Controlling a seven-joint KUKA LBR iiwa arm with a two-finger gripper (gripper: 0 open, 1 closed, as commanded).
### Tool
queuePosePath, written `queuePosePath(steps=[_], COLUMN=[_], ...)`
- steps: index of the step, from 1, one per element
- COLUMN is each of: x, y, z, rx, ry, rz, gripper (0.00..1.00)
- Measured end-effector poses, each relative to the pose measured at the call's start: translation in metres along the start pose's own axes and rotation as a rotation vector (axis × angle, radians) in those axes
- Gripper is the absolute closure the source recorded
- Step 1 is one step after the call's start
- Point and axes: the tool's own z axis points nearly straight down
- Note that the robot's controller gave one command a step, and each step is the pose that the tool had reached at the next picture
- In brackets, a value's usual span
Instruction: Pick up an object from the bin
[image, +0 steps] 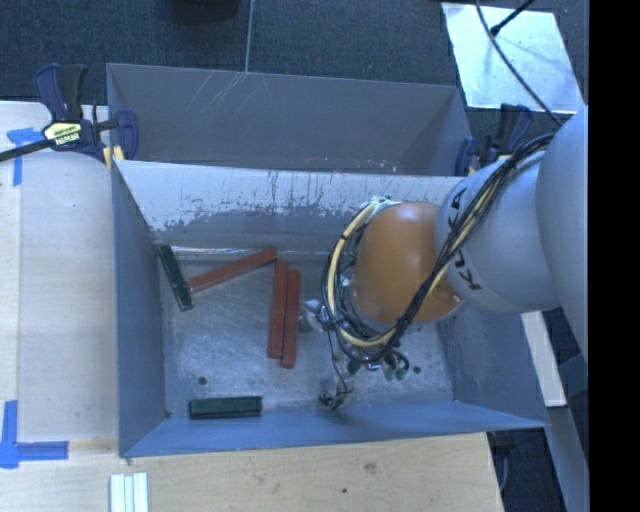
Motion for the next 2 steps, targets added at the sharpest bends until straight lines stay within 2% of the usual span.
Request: queuePosePath(steps=[1, 2], x=[-0.001, -0.065], y=[0.123, 0.007], z=[-0.002, -0.086], rx=[-0.003, 0.007], ry=[-0.009, -0.017], rz=[0.028, -0.009], gripper=[0.0, 0.0])
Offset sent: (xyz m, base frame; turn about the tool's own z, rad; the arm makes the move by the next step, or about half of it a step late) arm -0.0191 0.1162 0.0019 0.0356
